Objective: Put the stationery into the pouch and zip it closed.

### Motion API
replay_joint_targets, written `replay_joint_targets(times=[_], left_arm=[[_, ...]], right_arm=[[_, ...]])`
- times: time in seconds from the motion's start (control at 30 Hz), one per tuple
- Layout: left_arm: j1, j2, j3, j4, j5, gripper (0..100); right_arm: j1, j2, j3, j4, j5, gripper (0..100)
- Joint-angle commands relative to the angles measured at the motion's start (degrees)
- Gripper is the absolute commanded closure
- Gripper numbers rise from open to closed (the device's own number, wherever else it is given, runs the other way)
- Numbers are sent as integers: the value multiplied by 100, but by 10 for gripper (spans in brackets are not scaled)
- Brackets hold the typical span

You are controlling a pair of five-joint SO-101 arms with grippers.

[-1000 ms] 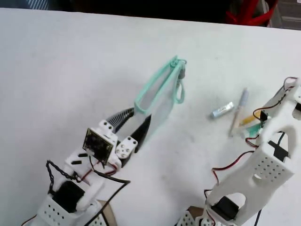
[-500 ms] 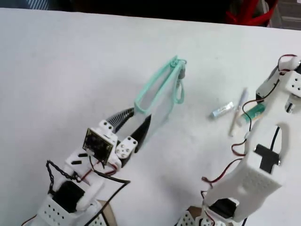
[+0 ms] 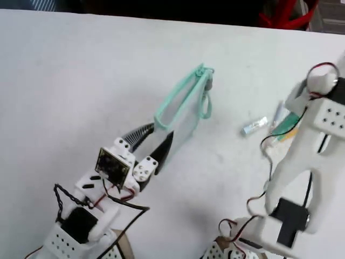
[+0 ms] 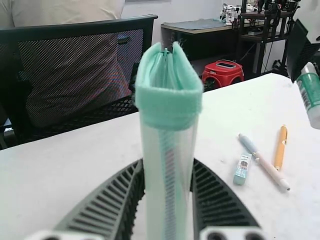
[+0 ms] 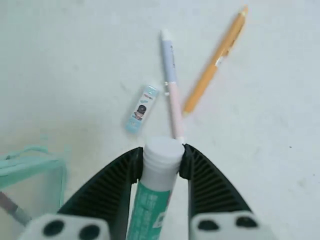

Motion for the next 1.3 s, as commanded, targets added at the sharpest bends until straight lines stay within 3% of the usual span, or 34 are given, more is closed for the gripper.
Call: replay_joint_targets(times=[0.0,0.2,1.03,1.27], left_arm=[[-66,57,18,-53,-70,872],[-66,57,88,-88,-70,872],[-66,40,70,-97,-70,872],[-66,40,79,-97,-70,872]], right_arm=[[-505,-655,26,4,53,972],[-1051,-1112,53,-119,44,972],[-892,-1244,-343,-31,35,972],[-1780,-1807,-1582,-31,35,972]])
